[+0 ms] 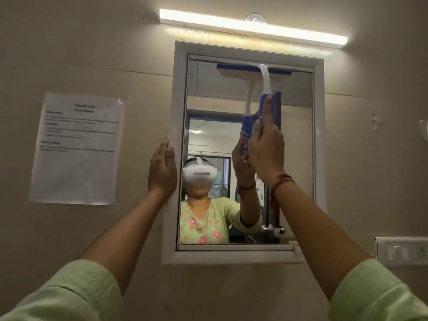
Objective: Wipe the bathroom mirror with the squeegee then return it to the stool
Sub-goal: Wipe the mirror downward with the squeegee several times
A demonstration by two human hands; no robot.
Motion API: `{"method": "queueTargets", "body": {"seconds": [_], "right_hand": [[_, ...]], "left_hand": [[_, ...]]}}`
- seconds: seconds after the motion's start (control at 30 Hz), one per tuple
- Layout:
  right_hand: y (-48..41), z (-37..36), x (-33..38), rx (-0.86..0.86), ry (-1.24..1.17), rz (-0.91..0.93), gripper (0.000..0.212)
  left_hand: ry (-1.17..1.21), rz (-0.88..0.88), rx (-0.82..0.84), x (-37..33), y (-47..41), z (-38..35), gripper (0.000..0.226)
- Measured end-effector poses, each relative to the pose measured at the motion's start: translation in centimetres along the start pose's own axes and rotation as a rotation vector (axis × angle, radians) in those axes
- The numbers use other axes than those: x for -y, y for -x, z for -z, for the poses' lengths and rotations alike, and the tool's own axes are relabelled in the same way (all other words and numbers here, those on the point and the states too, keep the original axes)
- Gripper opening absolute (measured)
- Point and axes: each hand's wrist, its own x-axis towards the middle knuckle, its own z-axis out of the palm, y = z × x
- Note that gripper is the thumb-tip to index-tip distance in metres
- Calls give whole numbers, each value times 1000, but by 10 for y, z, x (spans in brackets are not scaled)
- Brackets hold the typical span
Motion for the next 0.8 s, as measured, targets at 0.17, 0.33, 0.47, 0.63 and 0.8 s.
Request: {"method": "queueTargets", "body": {"seconds": [0.17, 0.33, 0.47, 0.63, 0.8], "right_hand": [[2, -3, -2, 14, 38, 6, 56], [4, -1, -4, 24, 93, 18, 59], [4, 1, -4, 31, 112, 17, 60], [5, 2, -1, 48, 111, 5, 61], [3, 3, 1, 52, 124, -3, 61]], "left_hand": [[6, -6, 1, -3, 2, 1, 52], [7, -3, -3, -3, 3, 0, 51], [8, 3, 0, -1, 2, -1, 52], [-10, 2, -4, -1, 1, 0, 55], [-15, 8, -3, -1, 2, 0, 55]]}}
